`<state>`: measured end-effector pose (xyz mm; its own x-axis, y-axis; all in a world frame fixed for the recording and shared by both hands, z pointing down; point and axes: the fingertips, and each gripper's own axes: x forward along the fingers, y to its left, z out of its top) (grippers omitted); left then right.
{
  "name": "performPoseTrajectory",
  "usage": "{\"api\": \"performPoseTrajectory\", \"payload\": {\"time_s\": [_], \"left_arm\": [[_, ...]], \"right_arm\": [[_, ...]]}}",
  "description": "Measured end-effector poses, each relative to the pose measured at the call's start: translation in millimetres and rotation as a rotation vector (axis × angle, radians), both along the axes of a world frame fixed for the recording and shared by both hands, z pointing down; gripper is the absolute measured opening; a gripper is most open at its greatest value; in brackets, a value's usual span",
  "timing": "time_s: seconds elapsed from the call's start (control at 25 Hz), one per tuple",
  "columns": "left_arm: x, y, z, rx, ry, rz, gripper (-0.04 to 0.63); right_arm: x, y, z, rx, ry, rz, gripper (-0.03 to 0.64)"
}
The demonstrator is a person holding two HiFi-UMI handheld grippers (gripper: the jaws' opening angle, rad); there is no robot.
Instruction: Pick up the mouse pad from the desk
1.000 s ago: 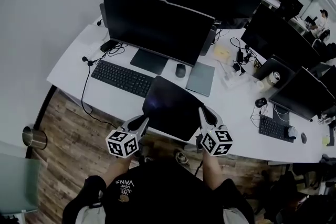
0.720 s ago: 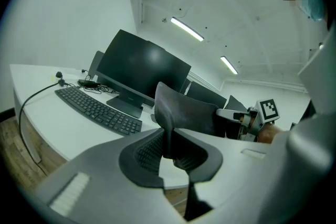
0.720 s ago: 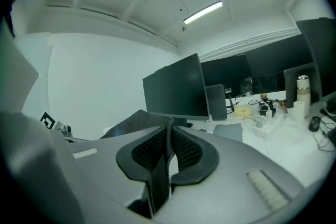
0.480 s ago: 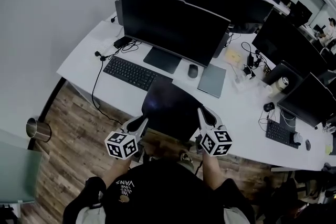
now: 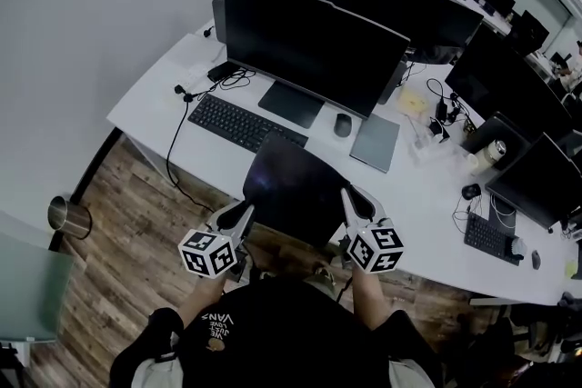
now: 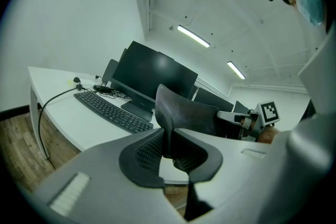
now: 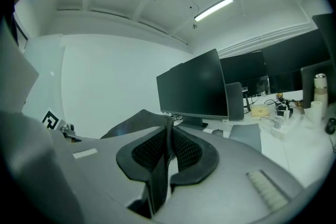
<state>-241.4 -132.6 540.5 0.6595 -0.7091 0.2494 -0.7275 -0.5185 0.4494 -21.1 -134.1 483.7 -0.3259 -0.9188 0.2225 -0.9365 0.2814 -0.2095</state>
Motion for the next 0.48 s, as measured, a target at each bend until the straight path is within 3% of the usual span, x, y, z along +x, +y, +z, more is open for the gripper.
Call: {"api": "performPoseTrajectory", "payload": {"time_s": [0.48], "left_arm": [[-2.7, 1.7, -2.1, 0.011, 0.013, -0.03, 0.051]], "right_arm": [[-4.8, -2.5, 1.2, -0.004, 0.029, -0.033, 0.044]]}}
